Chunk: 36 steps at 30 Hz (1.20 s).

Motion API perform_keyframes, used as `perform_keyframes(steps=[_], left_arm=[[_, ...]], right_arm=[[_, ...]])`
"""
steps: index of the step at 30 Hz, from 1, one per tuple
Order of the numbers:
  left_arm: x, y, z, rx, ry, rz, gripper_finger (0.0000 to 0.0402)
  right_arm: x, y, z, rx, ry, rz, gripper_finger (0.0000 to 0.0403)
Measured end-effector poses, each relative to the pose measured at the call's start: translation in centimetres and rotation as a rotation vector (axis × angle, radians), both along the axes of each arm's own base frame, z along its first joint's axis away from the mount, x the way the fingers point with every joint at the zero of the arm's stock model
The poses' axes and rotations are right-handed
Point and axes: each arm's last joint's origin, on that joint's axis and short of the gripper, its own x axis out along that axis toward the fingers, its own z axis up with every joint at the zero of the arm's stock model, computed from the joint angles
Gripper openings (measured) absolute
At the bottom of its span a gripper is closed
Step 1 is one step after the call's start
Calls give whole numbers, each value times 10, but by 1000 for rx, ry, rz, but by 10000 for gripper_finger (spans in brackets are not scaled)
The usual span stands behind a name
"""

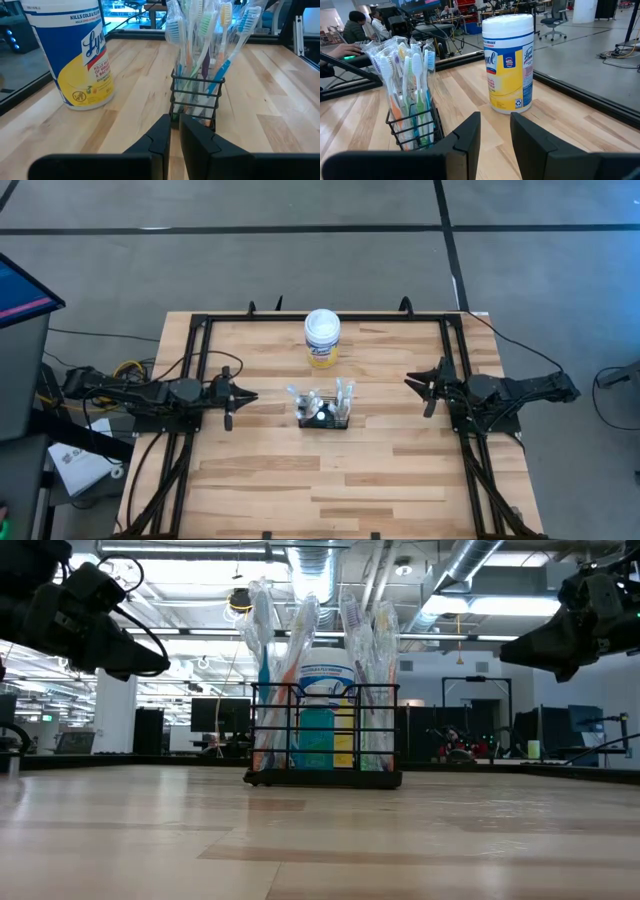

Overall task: Pick & Place toothbrushing station
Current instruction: Return to Home Position

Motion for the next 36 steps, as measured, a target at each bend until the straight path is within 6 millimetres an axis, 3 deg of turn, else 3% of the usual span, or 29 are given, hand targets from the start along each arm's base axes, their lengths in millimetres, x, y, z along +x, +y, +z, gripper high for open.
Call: perform_keyframes(steps=[8, 24, 36], left_arm=[[-3, 0, 1, -11, -80, 2, 35], [-16, 2, 21, -41, -328, 2, 35], [-17, 2, 24, -45, -361, 2, 35]], right_arm=[[0, 0, 0, 0, 0, 0, 98], [0, 0, 0, 0, 1, 0, 98], [0, 0, 0, 0, 1, 0, 98]])
